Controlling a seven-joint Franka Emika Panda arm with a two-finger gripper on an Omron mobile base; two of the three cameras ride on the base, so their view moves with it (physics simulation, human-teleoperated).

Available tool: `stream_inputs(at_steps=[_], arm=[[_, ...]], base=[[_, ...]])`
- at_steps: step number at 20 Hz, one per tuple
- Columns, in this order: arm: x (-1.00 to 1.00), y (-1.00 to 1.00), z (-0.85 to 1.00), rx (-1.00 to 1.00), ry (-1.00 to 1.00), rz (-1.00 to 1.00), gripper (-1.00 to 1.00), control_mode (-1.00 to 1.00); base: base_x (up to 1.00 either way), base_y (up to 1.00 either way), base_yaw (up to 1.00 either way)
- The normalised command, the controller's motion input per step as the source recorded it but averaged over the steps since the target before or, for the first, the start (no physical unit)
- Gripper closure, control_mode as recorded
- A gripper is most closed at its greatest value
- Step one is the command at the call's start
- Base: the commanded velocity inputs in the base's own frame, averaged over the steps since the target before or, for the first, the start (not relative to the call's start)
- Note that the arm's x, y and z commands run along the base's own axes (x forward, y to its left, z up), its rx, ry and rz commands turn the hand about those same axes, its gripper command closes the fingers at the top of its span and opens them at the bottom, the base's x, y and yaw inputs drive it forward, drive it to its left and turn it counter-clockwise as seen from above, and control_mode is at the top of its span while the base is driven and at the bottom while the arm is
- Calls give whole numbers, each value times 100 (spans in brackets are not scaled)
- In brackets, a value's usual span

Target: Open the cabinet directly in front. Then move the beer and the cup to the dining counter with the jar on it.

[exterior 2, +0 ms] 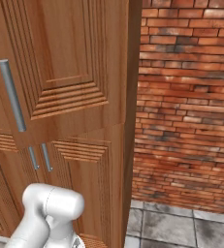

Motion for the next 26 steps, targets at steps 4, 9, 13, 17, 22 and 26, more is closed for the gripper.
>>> stream_inputs(at_steps=[4,9,13,17,22,26], arm=[[86,-21,0,4,11,-1,-100,-100],[86,-45,-2,5,6,0,-100,-100],[100,-35,-4,3,3,0,-100,-100],[38,-67,-2,4,5,0,-100,-100],[-60,-100,0,11,0,-5,-100,-100],[-99,-100,0,16,0,-10,-100,-100]], base=[[0,0,0],[0,0,0],[0,0,0],[0,0,0],[0,0,0],[0,0,0]])
